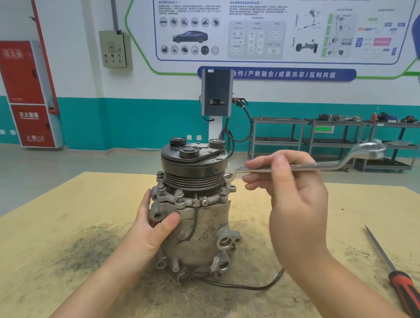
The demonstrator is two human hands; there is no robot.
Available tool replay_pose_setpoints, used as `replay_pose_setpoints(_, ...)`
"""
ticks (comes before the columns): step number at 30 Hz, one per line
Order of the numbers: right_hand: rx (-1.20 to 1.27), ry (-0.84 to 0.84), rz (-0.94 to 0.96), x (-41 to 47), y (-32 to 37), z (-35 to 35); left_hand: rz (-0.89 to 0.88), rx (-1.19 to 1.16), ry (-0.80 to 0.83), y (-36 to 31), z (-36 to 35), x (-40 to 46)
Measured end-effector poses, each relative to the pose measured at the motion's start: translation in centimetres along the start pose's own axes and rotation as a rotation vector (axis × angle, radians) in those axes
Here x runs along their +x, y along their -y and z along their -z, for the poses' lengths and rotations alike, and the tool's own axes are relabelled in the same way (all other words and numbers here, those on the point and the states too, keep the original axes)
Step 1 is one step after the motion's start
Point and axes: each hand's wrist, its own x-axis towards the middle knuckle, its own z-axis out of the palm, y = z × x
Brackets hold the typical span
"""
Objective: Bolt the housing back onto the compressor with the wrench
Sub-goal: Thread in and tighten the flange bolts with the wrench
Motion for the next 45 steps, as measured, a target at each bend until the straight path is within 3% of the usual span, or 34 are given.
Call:
replay_pose_setpoints(2,0.213,-0.095,-0.264,0.8,-0.1,0.4,0.000,-0.001,0.000,0.0,0.0,0.0)
replay_pose_setpoints(5,0.416,-0.155,-0.491,1.5,-0.5,1.0,0.006,0.007,0.006,-0.3,-0.1,-0.1)
replay_pose_setpoints(9,0.539,-0.170,-0.648,1.8,-1.2,1.3,-0.005,0.030,0.001,-0.4,-0.1,-0.2)
replay_pose_setpoints(12,0.539,-0.142,-0.647,1.9,-1.8,1.6,-0.015,0.041,0.000,-0.4,-0.2,-0.3)
replay_pose_setpoints(18,0.292,-0.026,-0.280,0.8,-2.9,1.4,-0.027,0.041,-0.009,0.1,-0.1,-0.1)
replay_pose_setpoints(21,0.006,0.053,0.159,-0.7,-3.5,1.3,-0.008,0.010,0.009,0.3,0.2,0.5)
replay_pose_setpoints(25,-0.451,0.304,0.669,-1.7,-3.1,0.2,-0.016,-0.009,0.050,0.4,0.6,0.7)
replay_pose_setpoints(30,-0.726,0.268,0.693,-2.5,-2.9,-4.4,-0.007,-0.103,0.173,1.0,1.1,1.7)
replay_pose_setpoints(34,-0.564,0.222,0.668,-1.3,-1.7,-4.7,-0.047,-0.022,0.106,1.2,0.5,1.5)
replay_pose_setpoints(36,-0.347,0.129,0.516,-0.6,-0.6,-3.8,-0.030,-0.057,0.075,1.2,1.0,1.2)
replay_pose_setpoints(41,0.092,-0.160,-0.190,1.6,-0.1,-1.2,-0.020,-0.043,0.040,1.2,0.6,1.4)
replay_pose_setpoints(45,0.300,-0.222,-0.487,2.6,-1.3,-0.1,-0.019,-0.040,0.012,1.4,0.6,1.0)
